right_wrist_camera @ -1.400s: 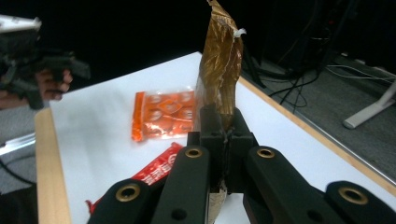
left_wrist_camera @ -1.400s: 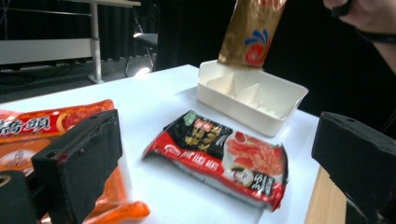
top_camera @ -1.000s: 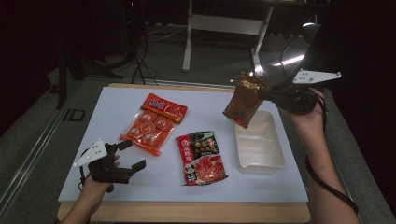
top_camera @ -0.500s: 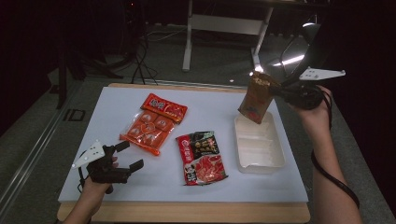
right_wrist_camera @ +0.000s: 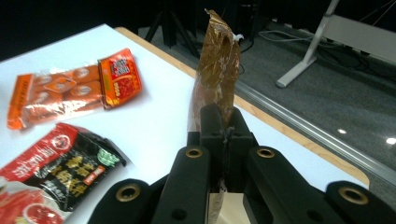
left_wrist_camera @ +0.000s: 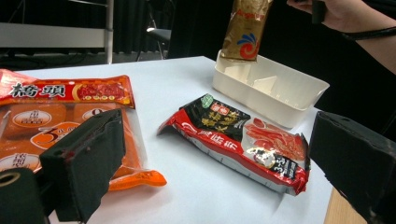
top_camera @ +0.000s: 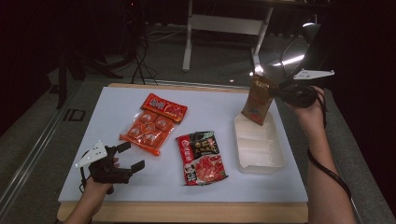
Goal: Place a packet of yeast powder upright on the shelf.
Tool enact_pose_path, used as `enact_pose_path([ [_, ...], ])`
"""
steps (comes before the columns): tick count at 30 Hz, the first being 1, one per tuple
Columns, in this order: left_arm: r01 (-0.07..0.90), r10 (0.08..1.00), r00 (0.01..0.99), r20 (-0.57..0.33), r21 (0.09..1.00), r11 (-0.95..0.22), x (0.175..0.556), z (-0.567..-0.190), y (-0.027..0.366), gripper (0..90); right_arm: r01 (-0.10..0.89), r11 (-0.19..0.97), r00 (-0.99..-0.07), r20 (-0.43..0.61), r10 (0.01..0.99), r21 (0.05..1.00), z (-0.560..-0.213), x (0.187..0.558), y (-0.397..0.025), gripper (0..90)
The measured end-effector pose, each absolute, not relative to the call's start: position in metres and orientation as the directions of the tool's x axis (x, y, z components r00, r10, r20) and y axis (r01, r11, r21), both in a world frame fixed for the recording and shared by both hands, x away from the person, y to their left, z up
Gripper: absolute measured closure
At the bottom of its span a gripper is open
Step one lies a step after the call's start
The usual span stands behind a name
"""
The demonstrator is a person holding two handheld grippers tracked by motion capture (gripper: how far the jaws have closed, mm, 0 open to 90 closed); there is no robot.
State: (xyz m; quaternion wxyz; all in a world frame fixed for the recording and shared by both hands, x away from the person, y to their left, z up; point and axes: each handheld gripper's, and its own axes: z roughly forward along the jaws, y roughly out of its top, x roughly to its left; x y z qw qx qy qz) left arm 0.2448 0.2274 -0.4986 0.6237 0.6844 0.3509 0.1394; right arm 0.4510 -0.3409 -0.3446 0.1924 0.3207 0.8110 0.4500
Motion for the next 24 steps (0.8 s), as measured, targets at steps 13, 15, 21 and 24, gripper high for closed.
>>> enact_pose_path([
  [13, 0.320, 0.651, 0.712, -0.264, 0.947, 0.035, 0.246, -0.501, 0.228, 4.7, 0.352, 0.386, -0.733, -0.005, 0.680, 0.853, -0.365, 0.466, -0.333, 89.1],
  [15, 0.321, 0.652, 0.711, -0.264, 0.946, 0.033, 0.247, -0.502, 0.228, 4.7, 0.339, 0.393, -0.740, -0.015, 0.673, 0.855, -0.366, 0.467, -0.332, 89.0],
  [21, 0.322, 0.650, 0.711, -0.269, 0.946, 0.039, 0.247, -0.502, 0.228, 4.7, 0.305, 0.397, -0.770, -0.021, 0.638, 0.866, -0.371, 0.470, -0.328, 88.3],
  [24, 0.323, 0.650, 0.710, -0.271, 0.945, 0.041, 0.246, -0.502, 0.228, 4.7, 0.302, 0.388, -0.774, -0.014, 0.633, 0.871, -0.373, 0.471, -0.327, 88.3],
])
